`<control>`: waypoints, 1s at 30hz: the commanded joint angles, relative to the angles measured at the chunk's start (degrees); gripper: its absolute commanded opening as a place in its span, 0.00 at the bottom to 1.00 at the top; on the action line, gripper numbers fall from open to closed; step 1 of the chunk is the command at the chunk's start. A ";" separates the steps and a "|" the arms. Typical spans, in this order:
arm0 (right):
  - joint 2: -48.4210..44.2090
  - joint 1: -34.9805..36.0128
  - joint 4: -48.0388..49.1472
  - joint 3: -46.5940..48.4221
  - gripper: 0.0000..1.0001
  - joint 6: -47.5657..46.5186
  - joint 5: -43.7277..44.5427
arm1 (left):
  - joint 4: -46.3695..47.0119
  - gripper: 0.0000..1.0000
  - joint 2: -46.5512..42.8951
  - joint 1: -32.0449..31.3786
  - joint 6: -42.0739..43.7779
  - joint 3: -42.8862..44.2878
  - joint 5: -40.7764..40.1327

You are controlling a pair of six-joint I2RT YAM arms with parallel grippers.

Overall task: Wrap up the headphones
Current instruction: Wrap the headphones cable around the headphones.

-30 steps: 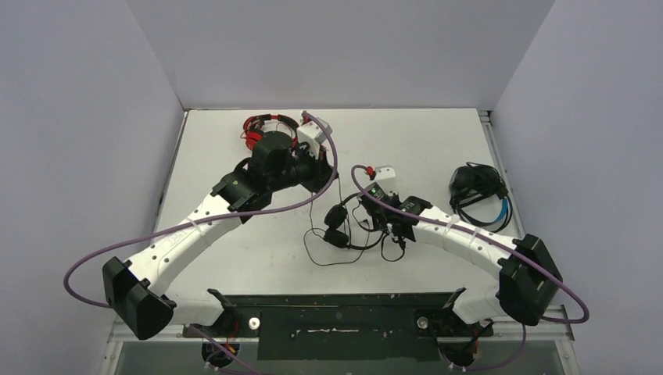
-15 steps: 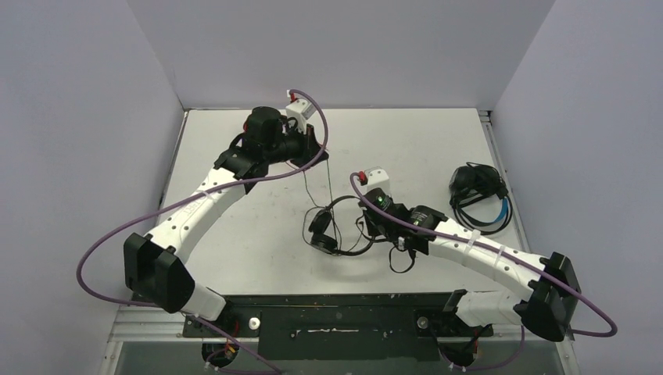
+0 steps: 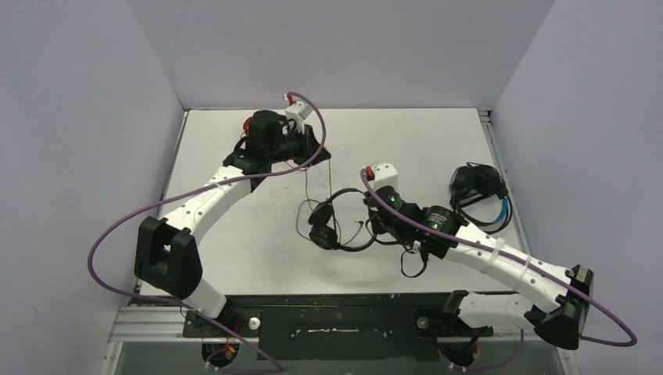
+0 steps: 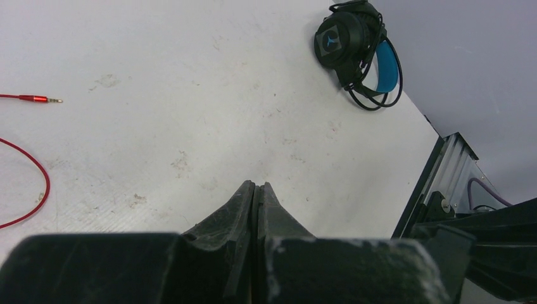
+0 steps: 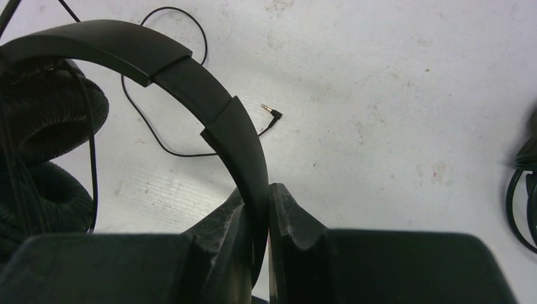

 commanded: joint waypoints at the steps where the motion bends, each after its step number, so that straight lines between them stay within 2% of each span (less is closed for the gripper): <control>1: -3.29 1.67 -5.06 5.30 0.00 -1.43 -3.91 | 16.61 0.00 -3.48 2.89 -1.42 -4.12 -8.55; 9: -5.65 1.37 -3.18 9.08 0.00 -0.18 -8.67 | 26.35 0.00 -2.07 4.60 -8.70 -8.45 -3.08; 16: -2.50 -0.82 -1.60 11.79 0.00 0.46 -14.09 | 38.90 0.00 -3.94 4.81 -16.43 -14.17 0.90; 21: -3.10 -4.44 1.78 11.88 0.00 1.18 -21.89 | 43.31 0.03 -4.97 6.17 -20.02 -17.38 2.33; 26: -4.07 -10.12 5.39 12.46 0.00 4.02 -30.11 | 46.67 0.18 -5.88 7.14 -21.30 -20.79 3.56; 30: -3.02 -10.93 3.93 17.28 0.00 6.28 -29.33 | 48.40 0.20 -7.20 7.33 -21.99 -22.92 3.27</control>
